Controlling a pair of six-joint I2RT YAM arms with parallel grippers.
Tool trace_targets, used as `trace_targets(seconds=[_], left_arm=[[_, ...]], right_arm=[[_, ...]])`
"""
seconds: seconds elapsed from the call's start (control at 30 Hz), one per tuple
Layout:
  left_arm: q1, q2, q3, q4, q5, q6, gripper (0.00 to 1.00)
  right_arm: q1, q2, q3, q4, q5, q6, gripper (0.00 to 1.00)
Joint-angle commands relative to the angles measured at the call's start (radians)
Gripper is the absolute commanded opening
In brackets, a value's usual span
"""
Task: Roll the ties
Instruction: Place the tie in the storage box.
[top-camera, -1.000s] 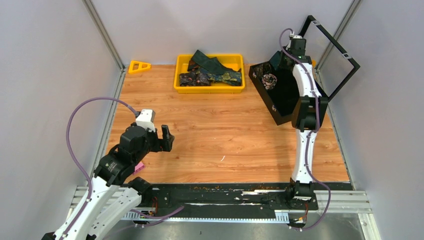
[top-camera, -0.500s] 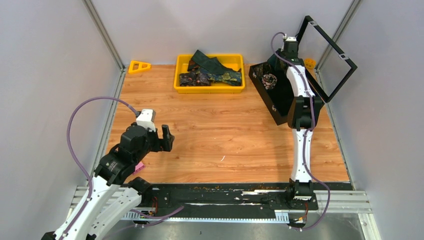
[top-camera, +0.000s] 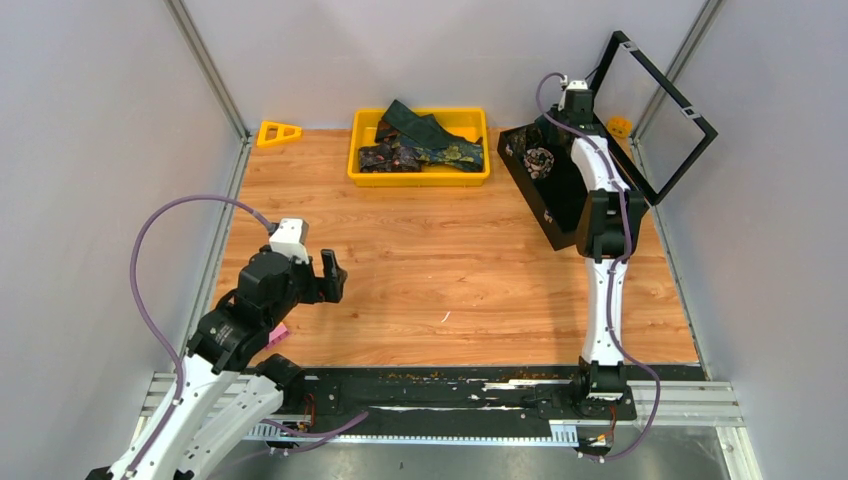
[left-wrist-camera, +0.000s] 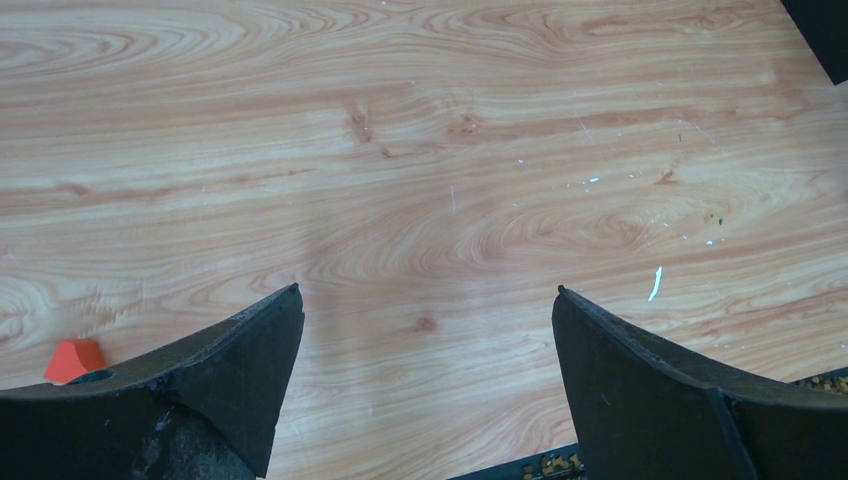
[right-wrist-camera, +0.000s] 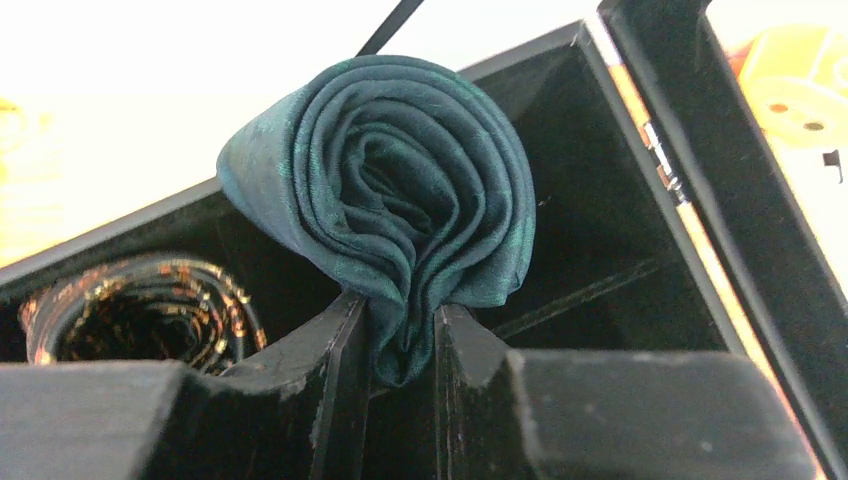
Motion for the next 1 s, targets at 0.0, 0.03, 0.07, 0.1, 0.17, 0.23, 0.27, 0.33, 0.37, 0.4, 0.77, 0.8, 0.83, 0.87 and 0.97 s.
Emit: trace_targets(seconds=[0.0,0.03,0.07,0.1,0.17,0.23,0.27,0.33,0.37,0.4,0.77,0.8,0.83,0.87,0.97], left_arm=[[0.007,-0.024,-0.005,0.037,0.002,0.020,1.00],[0.007,-0.025,-0.003,0.037,0.004,0.021,1.00],[0.007,-0.027,-0.004,0.037,0.004,0.021,1.00],[0.007,-0.031,-0.004,0.037,0.007,0.021,1.00],[0.007,-0.037,-0.007,0.039,0.009,0.021,1.00],[0.007,-0.041,-0.008,0.042,0.012,0.022,1.00],[0.007,-0.043,-0.008,0.042,0.011,0.022,1.00],[0.007,-0.046,-0.007,0.042,0.010,0.021,1.00],[0.007,-0.047,-0.008,0.040,0.010,0.021,1.00],[0.007,-0.047,-0.008,0.040,0.009,0.021,1.00],[0.007,-0.051,-0.008,0.042,0.012,0.023,1.00],[0.007,-0.052,-0.009,0.042,0.012,0.023,1.00],[0.007,-0.051,-0.009,0.043,0.013,0.023,1.00],[0.007,-0.053,-0.009,0.043,0.013,0.023,1.00],[0.008,-0.053,-0.009,0.044,0.013,0.023,1.00]], right_arm=[[0.011,-0.084,-0.118,-0.013,-0.063,0.007,0.00],[0.010,-0.094,-0.143,-0.010,-0.065,0.008,0.00],[0.010,-0.098,-0.159,-0.009,-0.061,0.000,0.00],[0.040,-0.097,-0.165,-0.013,-0.049,-0.008,0.00],[0.052,-0.079,-0.157,-0.032,-0.033,-0.018,0.00],[0.054,-0.053,-0.124,-0.056,-0.027,-0.027,0.00],[0.054,-0.039,-0.102,-0.078,-0.018,-0.029,0.00],[0.055,-0.028,-0.064,-0.101,0.009,-0.032,0.00],[0.054,-0.030,-0.056,-0.100,0.014,-0.034,0.00],[0.054,-0.035,-0.055,-0.094,0.022,-0.038,0.01],[0.055,-0.110,-0.060,-0.106,0.006,-0.022,0.44],[0.054,-0.125,-0.062,-0.107,0.005,-0.020,0.47],[0.054,-0.140,-0.062,-0.108,0.001,-0.018,0.51],[0.054,-0.155,-0.063,-0.107,0.000,-0.017,0.54],[0.053,-0.195,-0.072,-0.093,-0.001,-0.008,0.64]])
